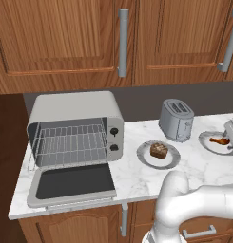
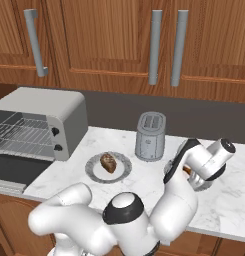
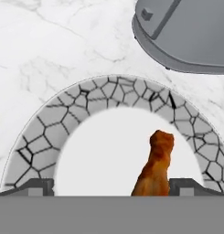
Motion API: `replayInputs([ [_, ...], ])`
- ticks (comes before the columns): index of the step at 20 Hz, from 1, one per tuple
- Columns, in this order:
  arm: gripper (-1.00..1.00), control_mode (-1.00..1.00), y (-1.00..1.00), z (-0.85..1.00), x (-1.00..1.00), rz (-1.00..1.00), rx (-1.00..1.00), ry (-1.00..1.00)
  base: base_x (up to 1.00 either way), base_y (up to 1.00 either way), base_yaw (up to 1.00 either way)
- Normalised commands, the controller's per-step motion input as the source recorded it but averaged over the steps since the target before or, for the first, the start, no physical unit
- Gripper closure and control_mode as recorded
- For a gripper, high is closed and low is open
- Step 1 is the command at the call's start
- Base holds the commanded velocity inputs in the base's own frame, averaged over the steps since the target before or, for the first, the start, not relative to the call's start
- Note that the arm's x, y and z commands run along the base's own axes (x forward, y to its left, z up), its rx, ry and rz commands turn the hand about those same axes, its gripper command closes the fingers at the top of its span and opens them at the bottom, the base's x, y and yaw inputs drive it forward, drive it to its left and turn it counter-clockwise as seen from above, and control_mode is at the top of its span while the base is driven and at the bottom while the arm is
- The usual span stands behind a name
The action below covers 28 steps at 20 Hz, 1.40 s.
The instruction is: Open the toaster oven door. Place the bread on the bottom rack in the toaster oven and place the chicken drumstick on the top rack.
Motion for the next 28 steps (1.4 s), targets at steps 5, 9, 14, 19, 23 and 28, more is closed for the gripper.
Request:
replayInputs([
  [5,-1.00,-1.00,-0.15,-0.31,0.05,0.00,0.00,0.00,0.00,0.00,0.00],
  [9,-1.00,-1.00,-0.12,-0.22,0.11,0.00,0.00,0.00,0.00,0.00,0.00],
  [14,-1.00,-1.00,-0.01,-0.15,0.10,-0.02,0.00,0.00,0.00,0.00,0.00],
  [19,-1.00,-1.00,0.00,-0.11,0.21,-0.04,0.00,0.04,0.00,0.00,0.00],
  [23,-1.00,-1.00,0.00,-0.60,0.06,-0.01,-0.02,0.08,0.00,0.00,0.00],
  [28,-1.00,-1.00,0.00,-0.59,0.02,-0.01,-0.01,0.07,0.00,0.00,0.00],
])
